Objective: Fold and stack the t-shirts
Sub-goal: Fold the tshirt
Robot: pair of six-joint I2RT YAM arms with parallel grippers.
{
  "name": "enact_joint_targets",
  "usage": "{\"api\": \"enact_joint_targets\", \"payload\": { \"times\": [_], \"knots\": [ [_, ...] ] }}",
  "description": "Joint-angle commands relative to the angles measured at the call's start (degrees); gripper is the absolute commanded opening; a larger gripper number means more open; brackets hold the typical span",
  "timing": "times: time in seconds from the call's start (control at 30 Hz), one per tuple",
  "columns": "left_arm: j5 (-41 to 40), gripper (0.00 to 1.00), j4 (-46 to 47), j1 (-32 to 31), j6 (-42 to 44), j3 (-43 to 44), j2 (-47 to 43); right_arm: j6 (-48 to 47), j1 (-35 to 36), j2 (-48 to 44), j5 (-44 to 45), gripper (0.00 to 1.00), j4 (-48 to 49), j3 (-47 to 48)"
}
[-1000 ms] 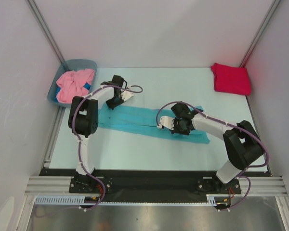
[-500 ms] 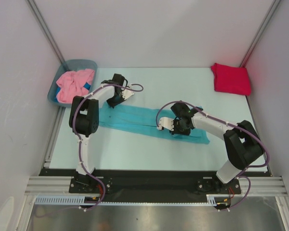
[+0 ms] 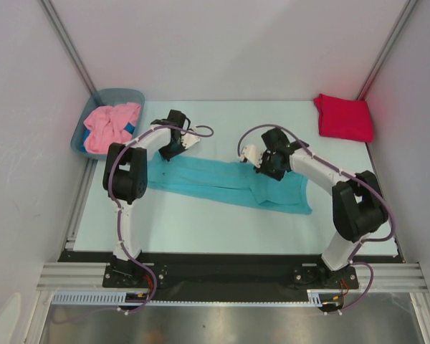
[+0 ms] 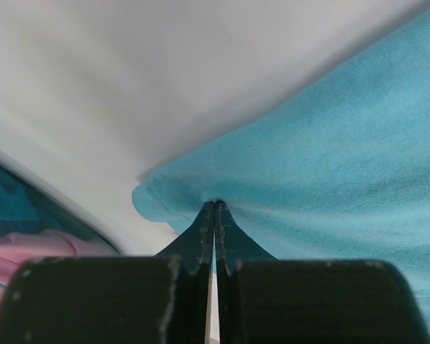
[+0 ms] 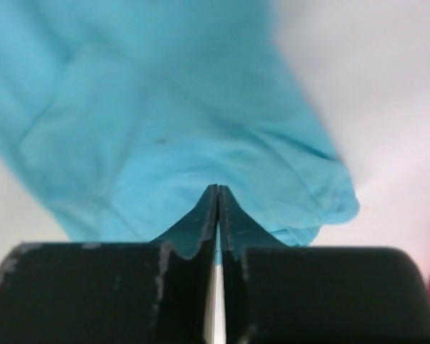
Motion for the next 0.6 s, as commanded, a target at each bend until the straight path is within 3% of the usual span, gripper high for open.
{"api": "enact_joint_targets", "payload": {
  "times": [0.0, 0.07, 0.2, 0.57],
  "knots": [
    [-0.8, 0.02, 0.1, -0.4, 0.6, 2.4, -0.6, 7.6, -4.2, 4.2, -0.7, 0.01, 0.6, 7.3],
    [-0.9, 0.02, 0.1, -0.4, 0.7, 2.5, -0.6, 7.8, -4.5, 5.9, -3.6, 0.01, -1.4, 8.5],
    [-1.2, 0.02, 0.1, -0.4, 0.6, 2.3, -0.9, 5.6, -0.8, 3.6, -4.4, 0.28, -2.0, 6.5],
    [-0.8, 0.01, 0.0, -0.4, 0.1, 2.0, -1.1, 4.8, 5.5, -0.8, -4.3, 0.31, -4.5, 1.8]
  ]
}}
